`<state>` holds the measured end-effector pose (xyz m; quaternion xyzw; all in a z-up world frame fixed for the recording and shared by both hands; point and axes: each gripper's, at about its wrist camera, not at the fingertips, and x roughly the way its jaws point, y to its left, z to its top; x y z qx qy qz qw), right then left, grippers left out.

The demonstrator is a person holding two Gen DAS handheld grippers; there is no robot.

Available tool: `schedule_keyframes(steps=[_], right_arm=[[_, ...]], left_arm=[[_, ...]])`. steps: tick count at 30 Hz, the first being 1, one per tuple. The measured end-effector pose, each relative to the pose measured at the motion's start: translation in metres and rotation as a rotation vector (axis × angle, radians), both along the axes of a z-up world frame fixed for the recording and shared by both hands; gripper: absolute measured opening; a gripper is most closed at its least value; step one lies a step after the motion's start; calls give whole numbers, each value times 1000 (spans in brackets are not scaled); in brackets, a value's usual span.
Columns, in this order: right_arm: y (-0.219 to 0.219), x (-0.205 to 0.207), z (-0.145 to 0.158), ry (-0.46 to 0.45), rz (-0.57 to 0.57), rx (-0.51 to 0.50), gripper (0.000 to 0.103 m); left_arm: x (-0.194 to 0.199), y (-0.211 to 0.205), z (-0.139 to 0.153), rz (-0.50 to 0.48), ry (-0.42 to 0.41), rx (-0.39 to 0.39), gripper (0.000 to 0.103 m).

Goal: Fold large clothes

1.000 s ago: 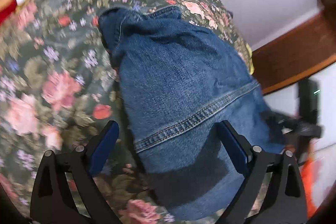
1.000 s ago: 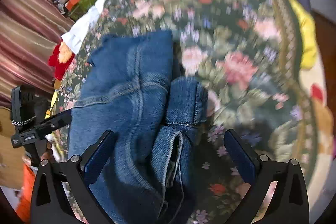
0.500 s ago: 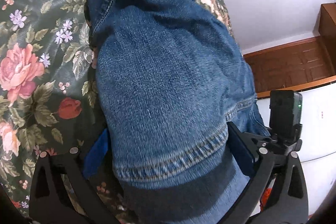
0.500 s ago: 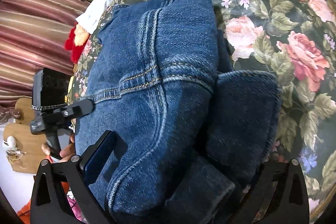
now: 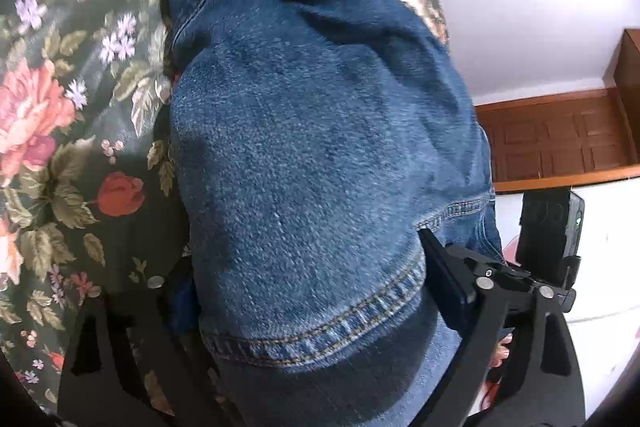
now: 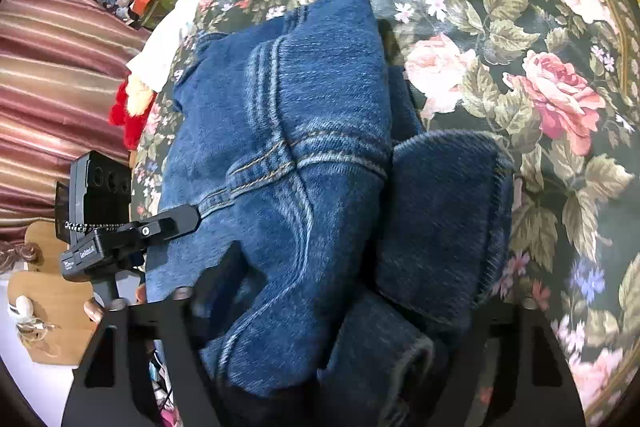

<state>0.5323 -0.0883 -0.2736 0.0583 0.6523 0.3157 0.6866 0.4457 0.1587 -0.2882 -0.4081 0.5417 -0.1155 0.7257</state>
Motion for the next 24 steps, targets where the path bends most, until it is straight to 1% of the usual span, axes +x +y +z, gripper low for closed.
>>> schedule_keyframes(steps=[1, 3, 6, 9, 11, 14, 17, 20, 22, 24], right_arm=[[2, -4, 3, -11, 11, -14, 64], [10, -16, 10, -33, 32, -28, 54], [18, -29, 19, -42, 23, -32, 50], [29, -40, 32, -60, 47, -31, 45], [36, -46, 45, -76, 51, -19, 45], [44, -53, 67, -114, 52, 2, 44], [56, -63, 94, -170, 55, 30, 44], [71, -68, 110, -183, 53, 71, 44], [75, -72, 114, -179, 46, 95, 44], [89, -78, 117, -182, 46, 111, 44]], left_arm=[[-4, -3, 6, -14, -14, 22, 86], [-7, -6, 17, -31, -30, 58, 83], [-14, -5, 34, -50, -49, 91, 80], [-24, -6, 60, -67, -88, 146, 79], [-27, -5, 77, -67, -111, 169, 79], [-35, 1, 104, -60, -141, 183, 79], [-45, 11, 133, -51, -186, 204, 79], [-55, 25, 159, -42, -213, 228, 79], [-66, 41, 169, -36, -217, 239, 78], [-77, 57, 179, -29, -223, 261, 78]])
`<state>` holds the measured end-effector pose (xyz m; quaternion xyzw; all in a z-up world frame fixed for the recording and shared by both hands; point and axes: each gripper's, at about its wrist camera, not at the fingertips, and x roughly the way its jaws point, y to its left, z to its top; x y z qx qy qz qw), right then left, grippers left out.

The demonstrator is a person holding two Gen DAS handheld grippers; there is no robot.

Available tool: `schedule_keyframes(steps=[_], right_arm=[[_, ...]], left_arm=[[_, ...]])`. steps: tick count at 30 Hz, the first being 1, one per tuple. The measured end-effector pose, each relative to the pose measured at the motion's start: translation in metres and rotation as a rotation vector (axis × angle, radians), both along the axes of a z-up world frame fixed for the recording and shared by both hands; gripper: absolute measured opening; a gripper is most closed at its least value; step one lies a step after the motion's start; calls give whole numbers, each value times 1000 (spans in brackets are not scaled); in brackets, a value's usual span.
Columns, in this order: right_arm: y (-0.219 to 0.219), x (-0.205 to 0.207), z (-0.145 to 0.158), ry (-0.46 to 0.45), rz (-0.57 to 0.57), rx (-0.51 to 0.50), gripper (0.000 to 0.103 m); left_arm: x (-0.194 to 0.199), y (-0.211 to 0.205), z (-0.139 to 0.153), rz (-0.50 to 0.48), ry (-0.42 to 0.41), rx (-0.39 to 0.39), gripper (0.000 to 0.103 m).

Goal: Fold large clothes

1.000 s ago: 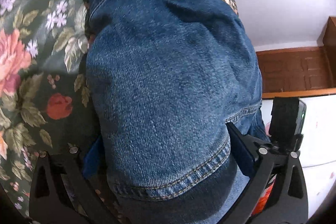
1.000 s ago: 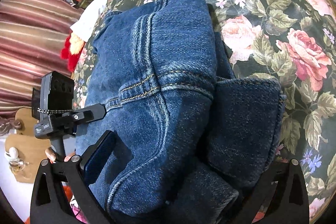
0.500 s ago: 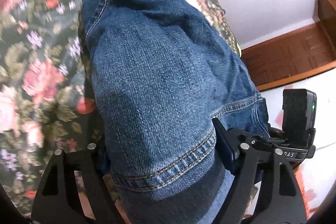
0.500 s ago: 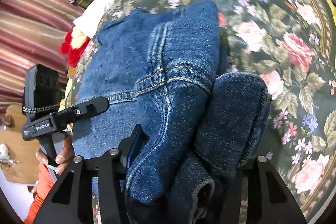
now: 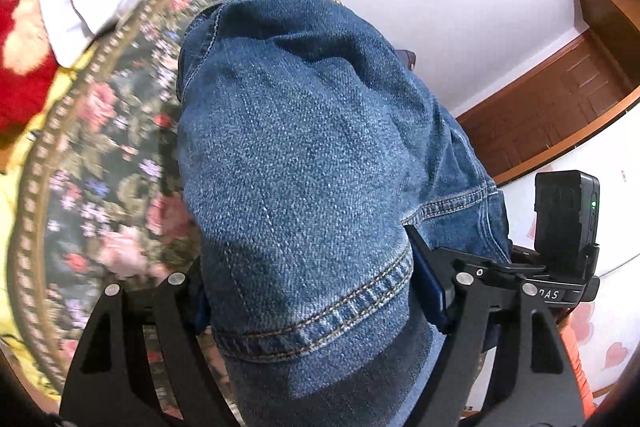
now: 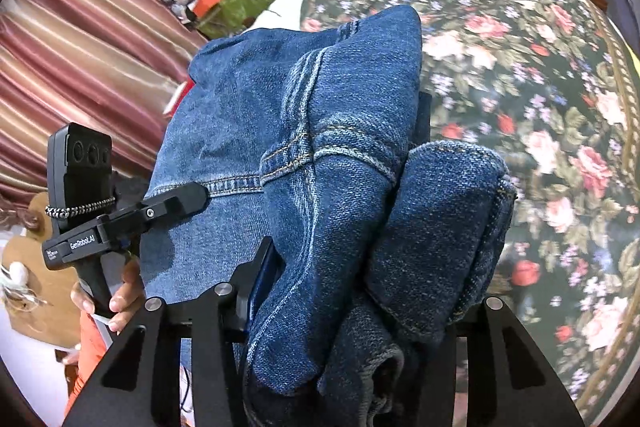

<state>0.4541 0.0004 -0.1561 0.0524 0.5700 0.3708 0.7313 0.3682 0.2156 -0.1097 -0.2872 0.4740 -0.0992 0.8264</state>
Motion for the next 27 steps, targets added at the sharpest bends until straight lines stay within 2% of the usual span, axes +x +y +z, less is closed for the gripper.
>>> schedule_keyframes(steps=[4, 6, 11, 14, 16, 19, 21, 24, 27], right_arm=[[24, -12, -10, 7, 2, 17, 44], [38, -17, -21, 28, 4, 8, 44], [65, -26, -62, 89, 22, -38, 44], [75, -30, -97, 119, 26, -55, 44], [78, -31, -120, 157, 22, -74, 44], [80, -34, -153, 202, 20, -110, 44], [78, -35, -156, 191, 34, -96, 46], [74, -34, -152, 199, 71, -104, 48], [67, -33, -147, 203, 97, -115, 51]], left_arm=[[-17, 27, 0, 10, 5, 15, 78], [-24, 42, -11, 20, 29, 6, 78], [-37, 67, -56, 47, 104, -36, 78], [-38, 76, -90, 53, 143, -43, 78], [-40, 79, -112, 44, 176, -32, 78], [-44, 73, -142, 4, 220, 40, 80], [-54, 69, -143, 3, 168, 77, 83], [-62, 73, -141, 35, 152, 76, 87], [-73, 72, -136, 44, 129, 128, 89]])
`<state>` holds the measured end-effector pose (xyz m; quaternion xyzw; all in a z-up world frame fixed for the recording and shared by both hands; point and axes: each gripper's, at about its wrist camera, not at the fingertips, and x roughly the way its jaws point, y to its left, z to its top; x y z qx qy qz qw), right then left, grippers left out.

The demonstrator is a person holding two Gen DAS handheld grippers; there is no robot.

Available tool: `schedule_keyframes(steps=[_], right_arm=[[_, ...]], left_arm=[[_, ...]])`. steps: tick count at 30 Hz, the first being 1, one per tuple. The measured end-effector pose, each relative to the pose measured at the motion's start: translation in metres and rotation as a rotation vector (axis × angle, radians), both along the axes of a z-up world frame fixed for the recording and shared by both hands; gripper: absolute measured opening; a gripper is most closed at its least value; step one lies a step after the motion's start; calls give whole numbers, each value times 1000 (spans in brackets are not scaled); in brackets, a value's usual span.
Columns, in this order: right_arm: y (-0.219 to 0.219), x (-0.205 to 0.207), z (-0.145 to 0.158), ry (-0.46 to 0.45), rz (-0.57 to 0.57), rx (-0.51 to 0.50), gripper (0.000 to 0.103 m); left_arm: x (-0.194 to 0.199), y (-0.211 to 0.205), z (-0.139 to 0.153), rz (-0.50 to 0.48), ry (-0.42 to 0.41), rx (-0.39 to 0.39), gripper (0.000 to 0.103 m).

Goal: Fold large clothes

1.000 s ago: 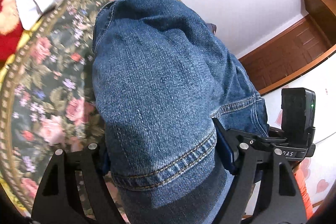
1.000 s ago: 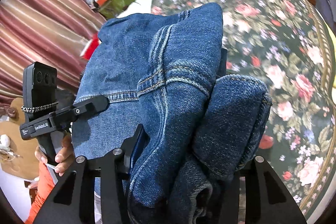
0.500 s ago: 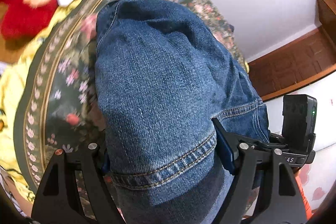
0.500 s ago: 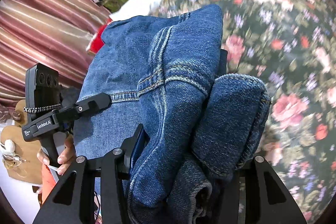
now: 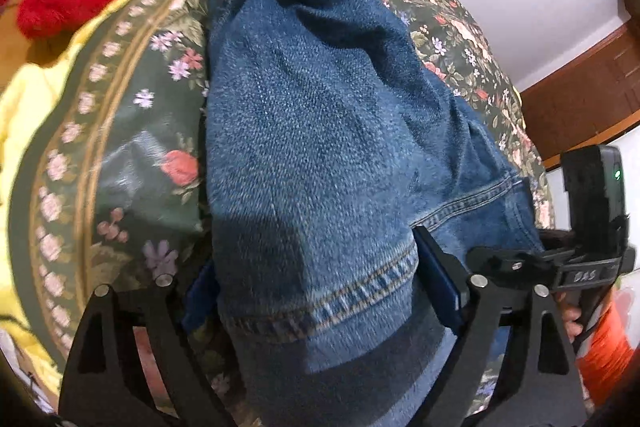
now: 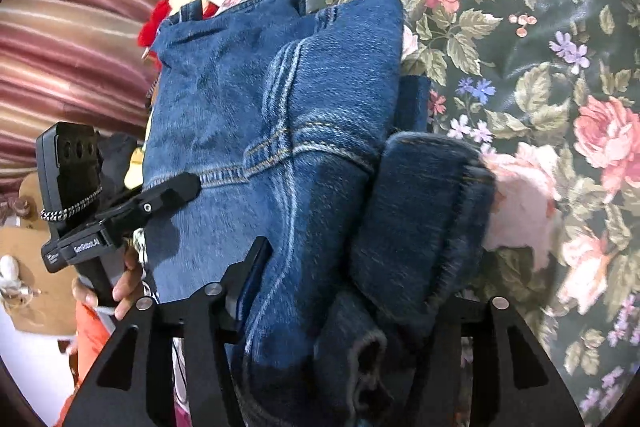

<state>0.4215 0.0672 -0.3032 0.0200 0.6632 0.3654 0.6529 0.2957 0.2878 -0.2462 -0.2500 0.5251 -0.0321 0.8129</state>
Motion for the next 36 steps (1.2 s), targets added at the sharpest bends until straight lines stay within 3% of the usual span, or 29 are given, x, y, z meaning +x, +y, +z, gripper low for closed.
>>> schedule_keyframes(steps=[6, 15, 19, 23, 28, 32, 36], right_arm=[[-12, -1, 13, 15, 38, -16, 51], [-29, -14, 37, -79, 134, -57, 51], [-37, -7, 39, -114, 138, -79, 55], [-36, -3, 42, -170, 110, -114, 60], [-51, -5, 63, -262, 105, -130, 62], [-57, -6, 95, -435, 99, -161, 63], [-48, 2, 109, -464, 94, -90, 63]], left_arm=[[-17, -8, 21, -28, -32, 119, 89], [-26, -14, 47, -55, -60, 357, 89], [-20, -13, 52, -42, -89, 332, 89], [-9, -22, 24, -52, -27, 350, 90], [-6, -6, 10, 1, -9, 240, 91], [-4, -2, 27, 30, -35, 353, 90], [10, 10, 54, 93, -115, 370, 90]])
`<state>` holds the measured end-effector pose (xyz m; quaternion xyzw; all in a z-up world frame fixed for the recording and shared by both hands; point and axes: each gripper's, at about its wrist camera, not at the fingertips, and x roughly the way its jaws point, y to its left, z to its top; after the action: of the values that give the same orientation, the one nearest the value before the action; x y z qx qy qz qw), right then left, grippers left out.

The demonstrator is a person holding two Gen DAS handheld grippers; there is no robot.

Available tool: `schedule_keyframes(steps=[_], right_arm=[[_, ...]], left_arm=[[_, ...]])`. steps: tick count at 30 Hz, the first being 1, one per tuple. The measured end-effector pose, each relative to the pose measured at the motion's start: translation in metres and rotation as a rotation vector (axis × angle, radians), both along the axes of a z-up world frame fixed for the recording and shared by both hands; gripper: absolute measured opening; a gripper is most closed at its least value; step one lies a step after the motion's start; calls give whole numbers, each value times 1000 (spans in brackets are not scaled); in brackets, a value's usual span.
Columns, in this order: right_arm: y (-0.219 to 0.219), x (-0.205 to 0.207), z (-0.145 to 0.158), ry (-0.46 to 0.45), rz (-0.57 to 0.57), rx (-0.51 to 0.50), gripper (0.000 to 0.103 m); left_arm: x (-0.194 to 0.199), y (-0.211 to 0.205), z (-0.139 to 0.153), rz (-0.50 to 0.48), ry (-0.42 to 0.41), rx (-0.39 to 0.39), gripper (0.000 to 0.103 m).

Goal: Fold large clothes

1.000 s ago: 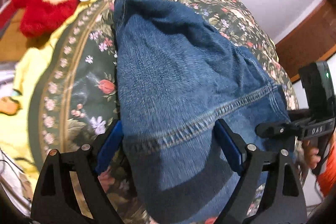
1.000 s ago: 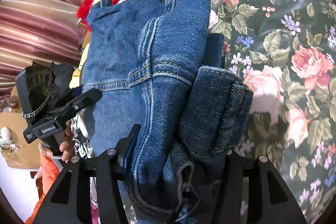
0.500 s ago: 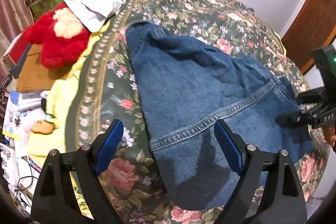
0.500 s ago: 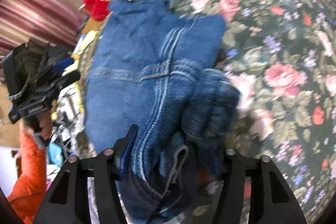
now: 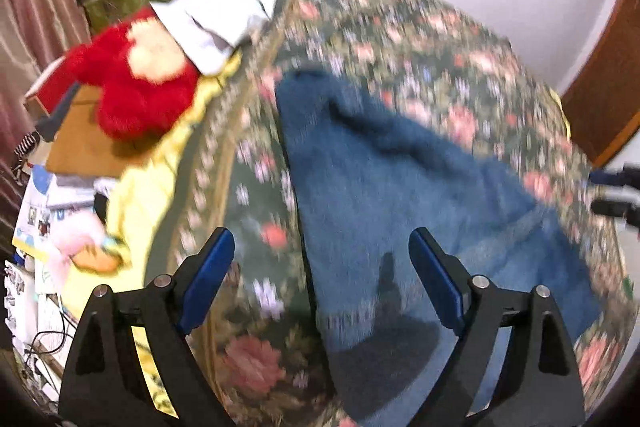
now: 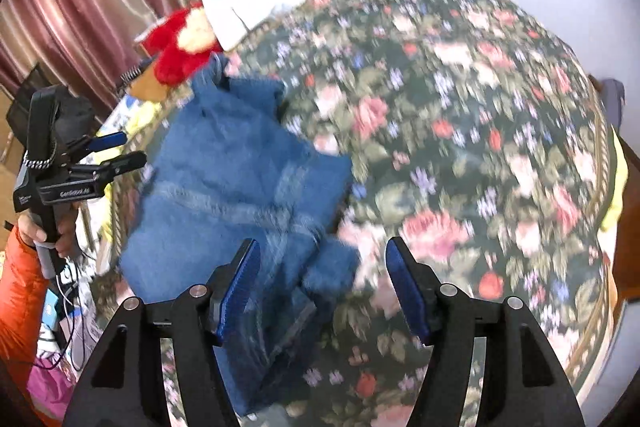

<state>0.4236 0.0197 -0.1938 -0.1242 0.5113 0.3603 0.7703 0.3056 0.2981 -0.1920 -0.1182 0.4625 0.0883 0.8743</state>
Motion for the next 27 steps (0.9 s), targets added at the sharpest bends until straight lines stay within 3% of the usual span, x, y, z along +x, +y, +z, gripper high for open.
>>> schedule_keyframes(steps=[4, 9, 14, 16, 20, 24, 27], right_arm=[[37, 16, -12, 78, 8, 62, 63], [75, 29, -55, 174, 12, -3, 63], [66, 38, -91, 185, -22, -58, 64], [55, 40, -93, 186, -48, -55, 73], [30, 39, -79, 152, -88, -17, 75], [13, 24, -36, 29, -132, 40, 75], [6, 5, 4, -44, -135, 115, 75]], left_arm=[[34, 13, 6, 64, -14, 43, 90], [79, 27, -25, 100, 62, -20, 90], [103, 34, -59, 138, 105, -75, 99], [107, 32, -69, 132, 125, -64, 99], [100, 17, -58, 113, 109, 29, 98], [82, 4, -25, 85, 76, 111, 92], [54, -7, 13, 63, -11, 110, 92]])
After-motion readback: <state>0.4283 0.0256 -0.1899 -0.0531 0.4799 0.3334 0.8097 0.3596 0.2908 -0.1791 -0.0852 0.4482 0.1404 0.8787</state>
